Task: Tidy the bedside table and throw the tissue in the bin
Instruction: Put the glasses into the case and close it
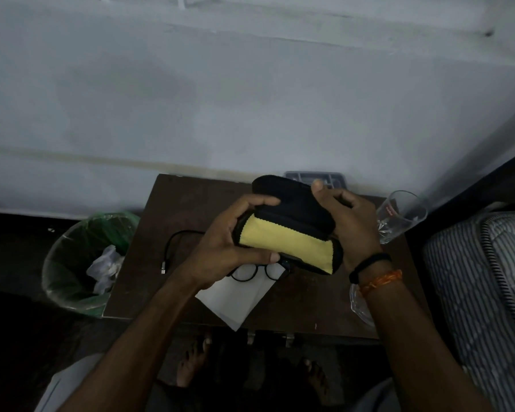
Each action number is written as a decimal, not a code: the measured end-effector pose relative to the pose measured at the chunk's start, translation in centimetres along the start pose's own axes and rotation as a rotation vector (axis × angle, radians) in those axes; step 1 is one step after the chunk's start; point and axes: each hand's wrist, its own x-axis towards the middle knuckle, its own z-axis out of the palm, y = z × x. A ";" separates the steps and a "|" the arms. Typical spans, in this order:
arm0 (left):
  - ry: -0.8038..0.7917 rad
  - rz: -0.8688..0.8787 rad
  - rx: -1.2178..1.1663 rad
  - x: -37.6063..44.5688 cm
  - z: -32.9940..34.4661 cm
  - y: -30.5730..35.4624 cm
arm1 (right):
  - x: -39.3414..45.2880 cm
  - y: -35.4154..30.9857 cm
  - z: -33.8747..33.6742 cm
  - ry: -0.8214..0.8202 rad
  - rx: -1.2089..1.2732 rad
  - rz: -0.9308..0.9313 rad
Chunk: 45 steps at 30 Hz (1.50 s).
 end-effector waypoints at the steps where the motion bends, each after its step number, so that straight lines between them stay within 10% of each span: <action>1: -0.022 -0.015 0.007 0.0 -0.1 0.0 | 0.0 0.0 0.0 -0.008 -0.011 -0.004; 12: 0.340 -0.044 -0.130 0.9 -3.6 -1.1 | -0.4 1.1 -0.1 0.317 -0.351 -0.470; 24: 0.450 -0.015 -0.183 0.6 -5.5 -2.1 | -3.4 6.6 3.6 -0.478 -1.164 -0.449; 45: 0.452 -0.033 -0.076 0.6 -5.3 -2.0 | -4.6 3.0 3.3 -0.030 -0.825 -0.646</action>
